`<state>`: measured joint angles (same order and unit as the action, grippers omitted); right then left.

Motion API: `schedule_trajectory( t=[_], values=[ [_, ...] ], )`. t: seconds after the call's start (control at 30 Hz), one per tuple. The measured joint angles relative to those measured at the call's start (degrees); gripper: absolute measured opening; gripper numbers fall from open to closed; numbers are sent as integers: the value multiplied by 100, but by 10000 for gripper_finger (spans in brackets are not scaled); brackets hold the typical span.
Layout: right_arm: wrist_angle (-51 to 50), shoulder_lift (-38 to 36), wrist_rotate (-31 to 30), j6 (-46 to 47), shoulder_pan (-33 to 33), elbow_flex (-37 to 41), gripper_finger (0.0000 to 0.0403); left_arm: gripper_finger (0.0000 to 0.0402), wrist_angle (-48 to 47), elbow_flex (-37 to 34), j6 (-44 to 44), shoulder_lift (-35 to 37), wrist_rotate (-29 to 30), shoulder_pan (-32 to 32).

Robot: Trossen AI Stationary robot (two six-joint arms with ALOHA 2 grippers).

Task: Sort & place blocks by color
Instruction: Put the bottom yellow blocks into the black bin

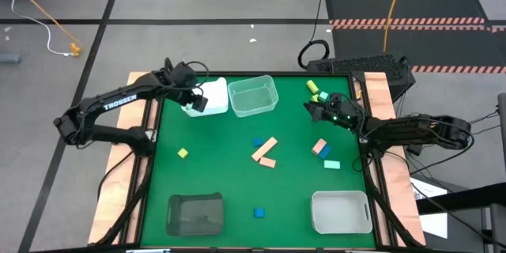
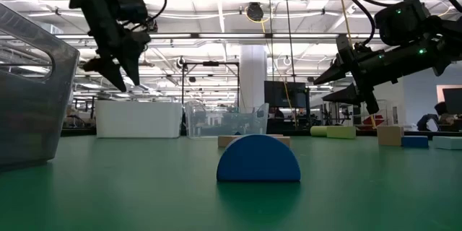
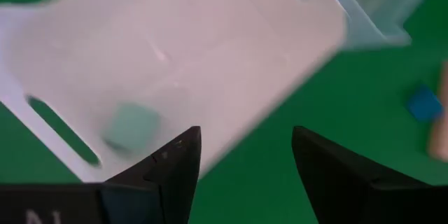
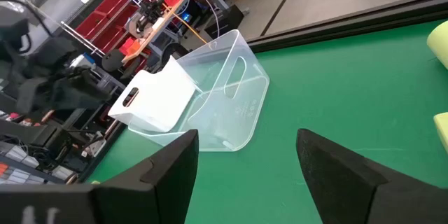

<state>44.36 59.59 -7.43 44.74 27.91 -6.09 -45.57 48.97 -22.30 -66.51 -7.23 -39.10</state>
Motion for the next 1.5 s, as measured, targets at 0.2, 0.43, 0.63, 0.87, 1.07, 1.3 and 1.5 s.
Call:
schedule_trajectory(
  t=[0.2,0.43,0.63,0.87,1.07,1.3,1.5],
  values=[
    [0,0,-1,-1,-1,2,233,227,-883,-7,-278,627,-195,759],
    [0,0,-1,-1,0,0,233,227,-1410,-425,-1641,1138,118,2125],
    [0,0,-1,-1,-1,0,233,227,-1427,-974,-2999,1432,369,3532],
    [0,0,-1,-1,1,0,233,228,-1265,-1676,-4030,1432,989,4555],
    [2,0,-1,1,-1,0,233,228,-278,-2342,-4699,1274,1263,4834],
    [4,-1,-1,1,-1,1,233,228,288,-2712,-5096,993,1419,4866],
    [16,-2,-1,-1,0,2,233,221,341,-2729,-4857,749,1460,4866]
  ],
)
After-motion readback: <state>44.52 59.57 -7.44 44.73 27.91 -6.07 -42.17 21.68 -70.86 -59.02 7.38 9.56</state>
